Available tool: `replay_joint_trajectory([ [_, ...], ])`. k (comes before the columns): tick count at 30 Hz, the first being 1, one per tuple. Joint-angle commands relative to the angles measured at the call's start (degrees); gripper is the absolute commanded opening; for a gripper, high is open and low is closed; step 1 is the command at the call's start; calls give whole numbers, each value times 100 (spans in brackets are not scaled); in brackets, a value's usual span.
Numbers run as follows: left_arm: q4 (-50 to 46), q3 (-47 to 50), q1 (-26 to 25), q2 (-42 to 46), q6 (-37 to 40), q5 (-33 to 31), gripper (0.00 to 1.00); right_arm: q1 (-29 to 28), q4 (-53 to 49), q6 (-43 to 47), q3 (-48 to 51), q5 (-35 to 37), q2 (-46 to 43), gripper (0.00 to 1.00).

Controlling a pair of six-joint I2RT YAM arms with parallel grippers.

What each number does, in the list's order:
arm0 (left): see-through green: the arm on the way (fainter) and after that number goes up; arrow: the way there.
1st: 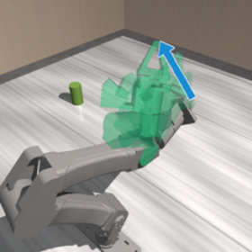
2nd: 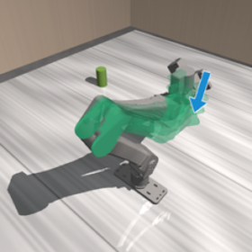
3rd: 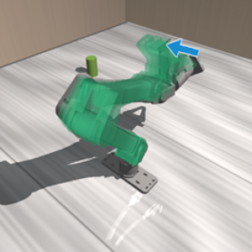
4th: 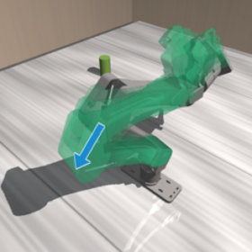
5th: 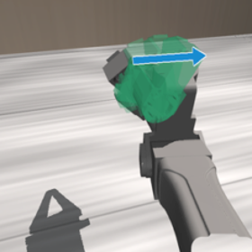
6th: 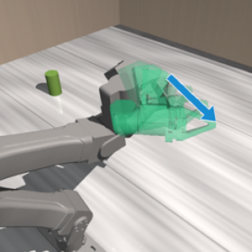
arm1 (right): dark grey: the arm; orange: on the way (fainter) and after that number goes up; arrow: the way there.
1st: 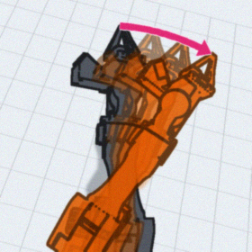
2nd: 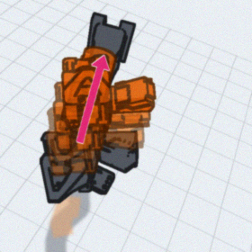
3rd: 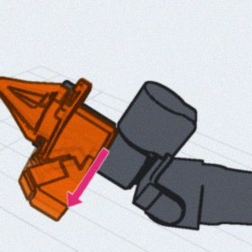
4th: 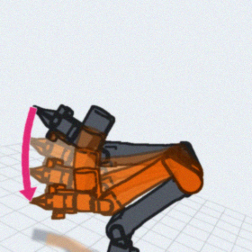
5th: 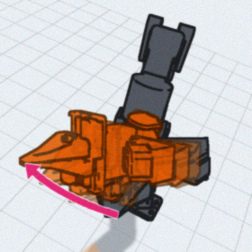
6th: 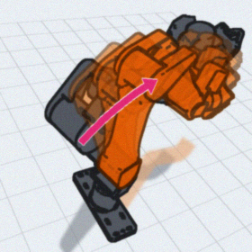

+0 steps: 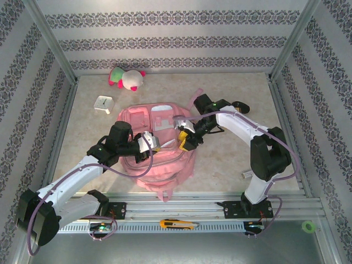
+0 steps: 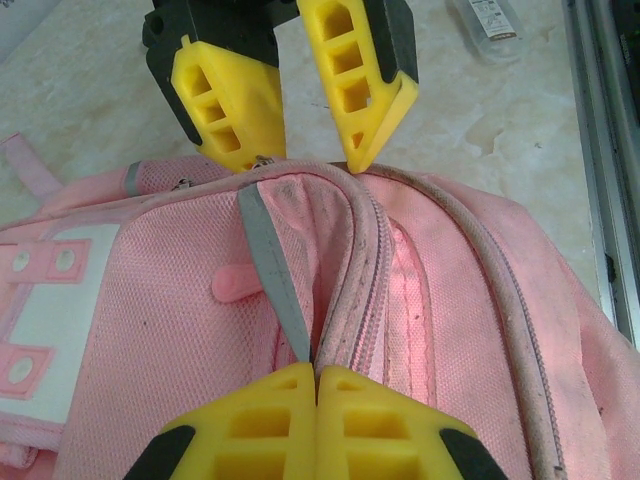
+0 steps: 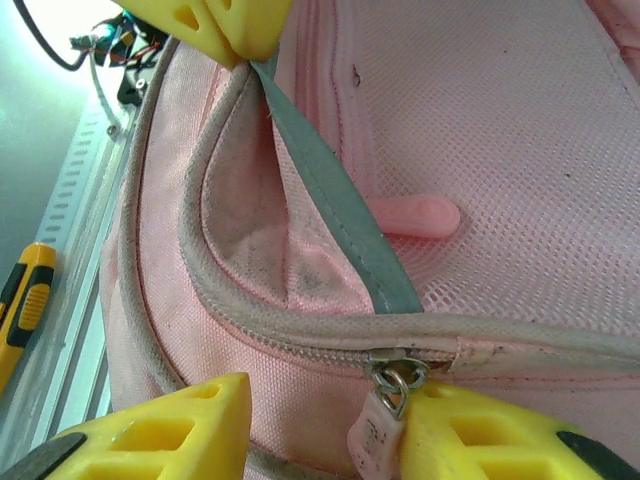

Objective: Pack books, pencil case, and school supplies into a backpack

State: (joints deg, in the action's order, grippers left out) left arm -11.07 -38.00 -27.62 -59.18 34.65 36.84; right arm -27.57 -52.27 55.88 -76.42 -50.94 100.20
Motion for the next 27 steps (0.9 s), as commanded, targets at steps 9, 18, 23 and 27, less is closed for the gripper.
replay_joint_trajectory([
  [9,323,16,167,124,-113,-334,0,629,1451,-1491,905,49,-1048,49],
  [18,516,34,332,210,-271,-91,0,1061,2365,-2275,1791,520,-1979,53],
  [23,592,20,353,187,-351,16,0,919,2494,-2462,1897,356,-1989,53],
  [27,670,29,355,173,-310,210,0,465,2566,-2304,1859,489,-1823,53],
])
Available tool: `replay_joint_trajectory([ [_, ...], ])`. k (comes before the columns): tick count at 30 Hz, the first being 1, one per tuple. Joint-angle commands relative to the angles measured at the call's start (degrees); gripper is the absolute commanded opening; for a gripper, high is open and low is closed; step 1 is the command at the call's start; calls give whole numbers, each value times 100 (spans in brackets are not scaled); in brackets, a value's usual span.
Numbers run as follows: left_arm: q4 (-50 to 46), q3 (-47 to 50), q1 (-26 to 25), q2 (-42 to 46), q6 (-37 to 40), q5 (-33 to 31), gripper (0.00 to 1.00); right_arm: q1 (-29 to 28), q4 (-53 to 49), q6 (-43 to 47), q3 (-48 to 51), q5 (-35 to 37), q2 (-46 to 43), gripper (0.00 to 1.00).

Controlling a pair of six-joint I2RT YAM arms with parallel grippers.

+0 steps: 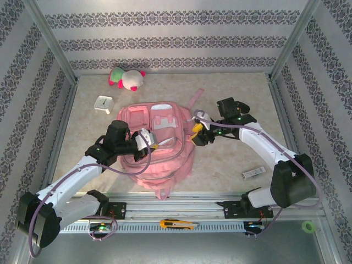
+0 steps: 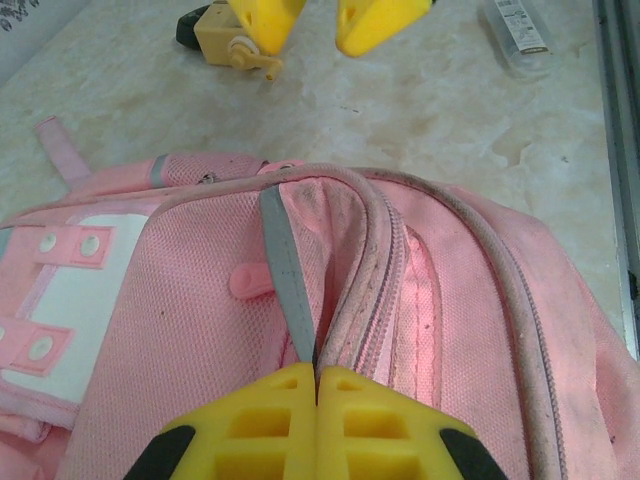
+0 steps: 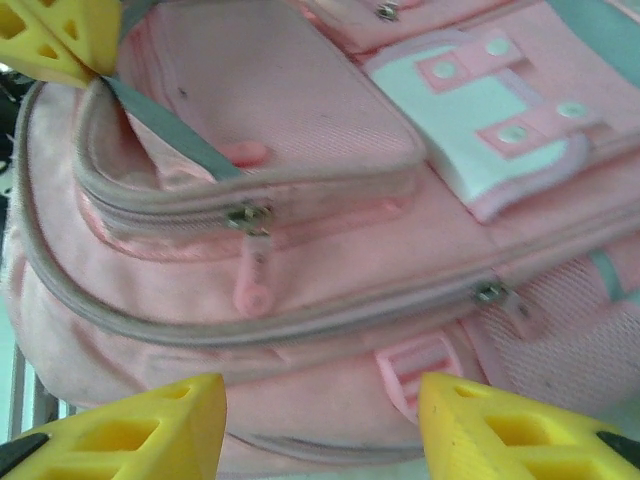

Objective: Pack books, pencil case, and school supplies into a backpack

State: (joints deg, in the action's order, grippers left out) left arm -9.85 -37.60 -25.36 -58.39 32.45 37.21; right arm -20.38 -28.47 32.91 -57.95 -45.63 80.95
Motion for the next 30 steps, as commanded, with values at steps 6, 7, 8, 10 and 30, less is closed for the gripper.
replay_joint_trajectory([
  [6,559,-43,129,50,-65,374,0,-623,229,129,-409,-269,724,53],
  [7,582,-45,131,39,-73,367,0,-674,204,164,-467,-292,808,53],
  [8,610,-53,136,30,-92,342,0,-707,164,203,-524,-326,898,53],
  [10,658,-57,130,-12,-139,236,0,-730,45,283,-617,-438,1003,51],
  [30,1015,-31,130,-170,-392,180,0,-746,-2,29,-499,-572,830,11],
])
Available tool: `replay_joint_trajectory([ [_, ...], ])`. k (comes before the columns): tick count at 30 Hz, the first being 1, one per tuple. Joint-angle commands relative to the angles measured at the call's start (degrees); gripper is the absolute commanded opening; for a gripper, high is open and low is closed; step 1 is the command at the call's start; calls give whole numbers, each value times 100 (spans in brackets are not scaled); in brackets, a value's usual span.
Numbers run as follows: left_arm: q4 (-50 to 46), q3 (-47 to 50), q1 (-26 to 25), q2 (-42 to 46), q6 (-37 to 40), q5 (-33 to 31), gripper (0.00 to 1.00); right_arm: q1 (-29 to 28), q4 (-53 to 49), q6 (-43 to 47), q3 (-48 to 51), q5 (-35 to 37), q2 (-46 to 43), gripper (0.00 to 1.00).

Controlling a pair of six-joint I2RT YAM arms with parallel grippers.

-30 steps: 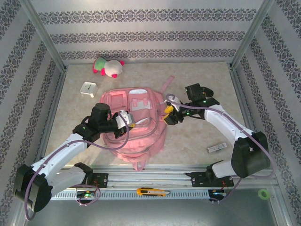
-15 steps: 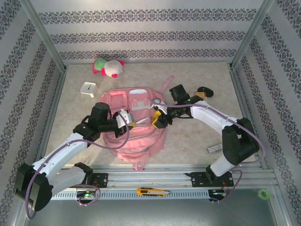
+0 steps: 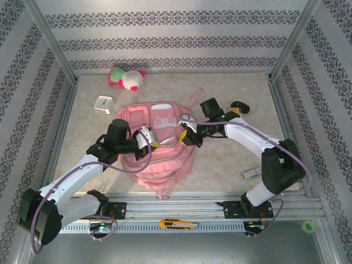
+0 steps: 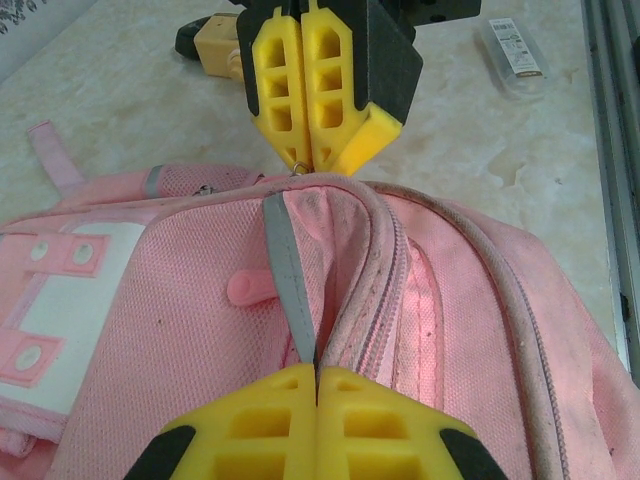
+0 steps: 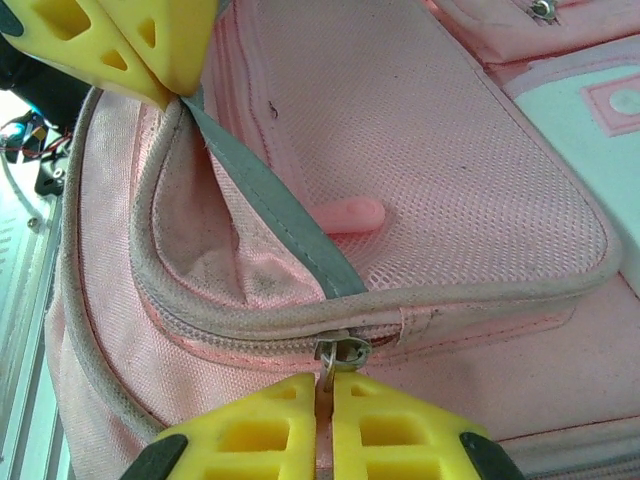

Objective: Pack books, pencil case, and school supplies into a backpack

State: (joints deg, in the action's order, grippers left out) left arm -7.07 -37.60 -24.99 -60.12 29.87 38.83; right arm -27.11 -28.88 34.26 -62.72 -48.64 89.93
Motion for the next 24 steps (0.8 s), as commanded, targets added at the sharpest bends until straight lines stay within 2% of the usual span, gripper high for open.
replay_joint_trajectory([
  [1,753,-43,93,15,-145,43,0,-75,62,-158,-22,-261,-55,17],
  [2,772,-40,94,17,-156,67,0,-75,66,-178,-21,-265,-27,23],
  [4,841,-28,92,19,-208,97,0,-88,78,-212,-28,-275,41,28],
  [6,937,-27,95,19,-283,106,0,-117,76,-236,-39,-313,110,29],
  [11,1056,-69,97,-72,-546,-72,0,-121,50,-335,-1,-304,-48,1],
  [16,931,-280,67,-320,-721,-283,0,-134,56,-576,187,-333,-499,0],
  [24,1575,-437,-194,-703,-1438,-913,0,-473,344,-1198,540,-279,-955,0],
])
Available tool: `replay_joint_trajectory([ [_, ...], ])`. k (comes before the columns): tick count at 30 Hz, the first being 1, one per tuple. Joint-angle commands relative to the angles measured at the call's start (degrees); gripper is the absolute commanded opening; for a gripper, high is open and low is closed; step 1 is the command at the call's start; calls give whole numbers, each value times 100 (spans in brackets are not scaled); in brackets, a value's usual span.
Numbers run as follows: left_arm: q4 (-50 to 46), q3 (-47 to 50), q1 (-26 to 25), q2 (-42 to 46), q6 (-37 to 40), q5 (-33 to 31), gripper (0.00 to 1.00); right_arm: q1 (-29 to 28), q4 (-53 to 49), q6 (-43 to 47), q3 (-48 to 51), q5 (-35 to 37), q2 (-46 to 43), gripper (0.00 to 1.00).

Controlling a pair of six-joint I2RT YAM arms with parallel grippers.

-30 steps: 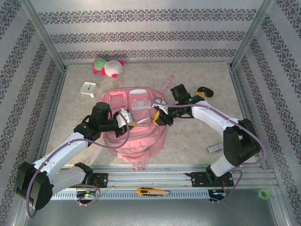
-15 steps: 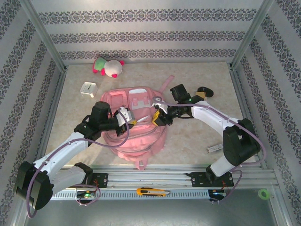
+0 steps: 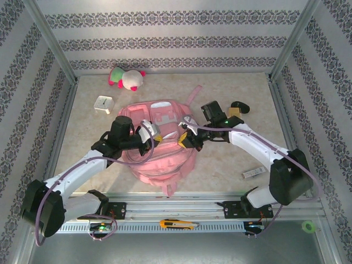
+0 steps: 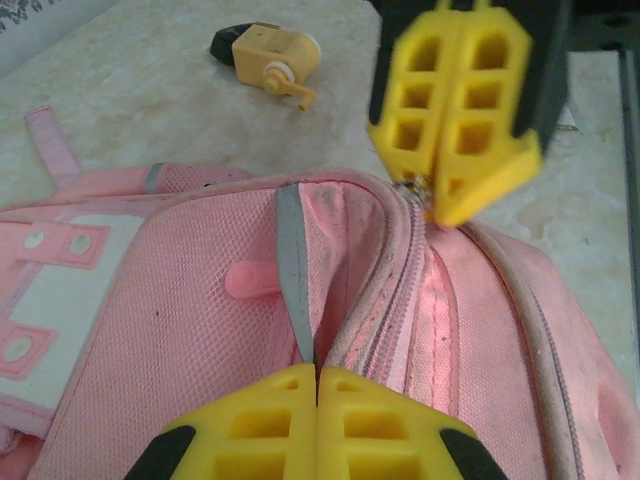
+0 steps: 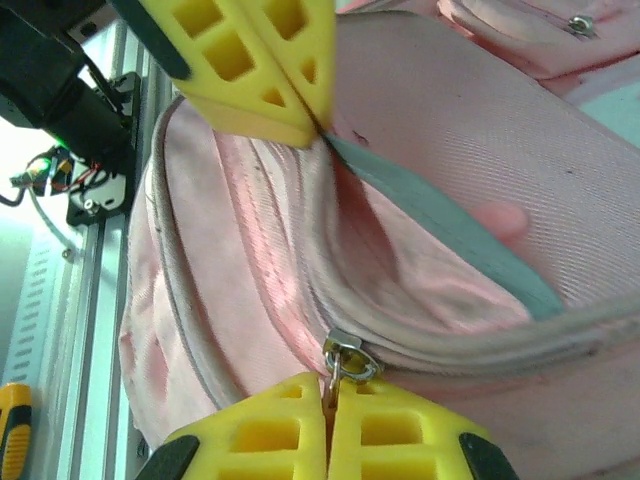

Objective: Pack books, pencil case, and school supplies into a backpack

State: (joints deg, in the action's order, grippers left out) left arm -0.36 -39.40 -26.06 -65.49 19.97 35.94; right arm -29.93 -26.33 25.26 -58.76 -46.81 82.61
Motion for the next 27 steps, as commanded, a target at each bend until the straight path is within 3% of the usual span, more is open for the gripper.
replay_joint_trajectory([
  [1,982,-280,-148,-238,-503,-681,0,-210,166,-418,185,-437,-247,0],
  [10,1968,-645,-680,-1092,-1424,-1209,0,-96,1156,-1716,887,74,-703,0],
  [11,2080,-678,-685,-1135,-1583,-1250,1,-6,1228,-1872,982,191,-749,0],
  [13,2114,-743,-686,-1140,-1791,-1414,14,197,1355,-2130,1137,384,-835,0],
  [16,1631,-880,-655,-949,-1975,-1716,36,337,1411,-2344,1244,596,-973,0],
  [19,1012,-884,-459,-606,-2441,-2063,48,392,1387,-2591,1249,785,-1010,0],
  [22,218,-851,-172,-228,-3055,-2452,54,355,1350,-2852,1210,916,-1008,0],
  [27,-830,-576,276,373,-3901,-2898,55,107,1341,-3041,1242,1159,-1071,0],
])
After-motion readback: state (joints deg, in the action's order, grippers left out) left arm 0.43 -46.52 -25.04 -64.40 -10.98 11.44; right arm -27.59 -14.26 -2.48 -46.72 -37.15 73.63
